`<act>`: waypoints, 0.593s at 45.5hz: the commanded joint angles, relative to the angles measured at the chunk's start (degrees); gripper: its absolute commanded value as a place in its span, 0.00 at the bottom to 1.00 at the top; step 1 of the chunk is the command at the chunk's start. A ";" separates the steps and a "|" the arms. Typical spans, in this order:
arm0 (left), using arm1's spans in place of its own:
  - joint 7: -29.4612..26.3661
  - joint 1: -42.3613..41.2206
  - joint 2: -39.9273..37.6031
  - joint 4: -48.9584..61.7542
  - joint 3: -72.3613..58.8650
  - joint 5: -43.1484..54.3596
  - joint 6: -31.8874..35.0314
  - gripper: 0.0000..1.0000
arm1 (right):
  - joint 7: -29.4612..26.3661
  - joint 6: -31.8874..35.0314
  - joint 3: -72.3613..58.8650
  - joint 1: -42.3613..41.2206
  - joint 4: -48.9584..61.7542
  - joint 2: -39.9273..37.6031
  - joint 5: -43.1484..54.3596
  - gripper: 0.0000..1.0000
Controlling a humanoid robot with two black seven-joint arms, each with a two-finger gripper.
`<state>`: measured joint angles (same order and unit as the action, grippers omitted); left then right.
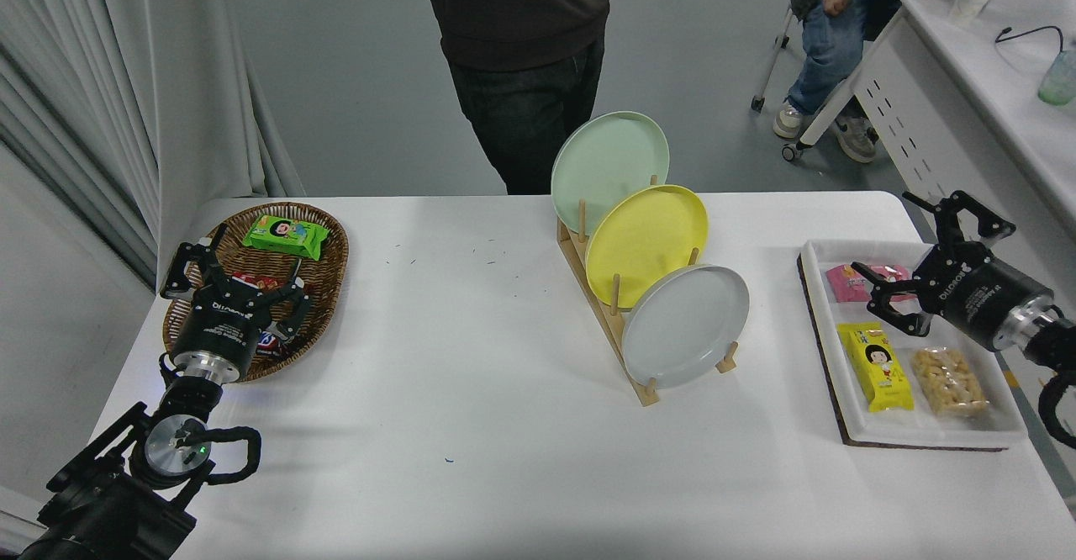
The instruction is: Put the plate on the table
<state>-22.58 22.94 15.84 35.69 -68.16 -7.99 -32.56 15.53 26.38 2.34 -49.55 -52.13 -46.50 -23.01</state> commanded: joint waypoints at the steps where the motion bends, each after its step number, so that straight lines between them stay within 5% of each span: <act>1: -0.01 0.09 -0.02 0.00 -0.04 0.00 0.04 0.98 | -0.06 -0.54 -9.01 -7.30 -0.69 0.01 -0.99 1.00; 27: 0.08 0.00 -0.01 0.00 0.04 0.00 -0.04 0.98 | -4.71 -3.79 -22.82 -18.30 -6.66 0.45 -9.07 0.99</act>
<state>-22.55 22.98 15.84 35.68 -68.18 -8.00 -32.56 12.64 23.39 -16.81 -64.68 -56.82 -46.24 -30.17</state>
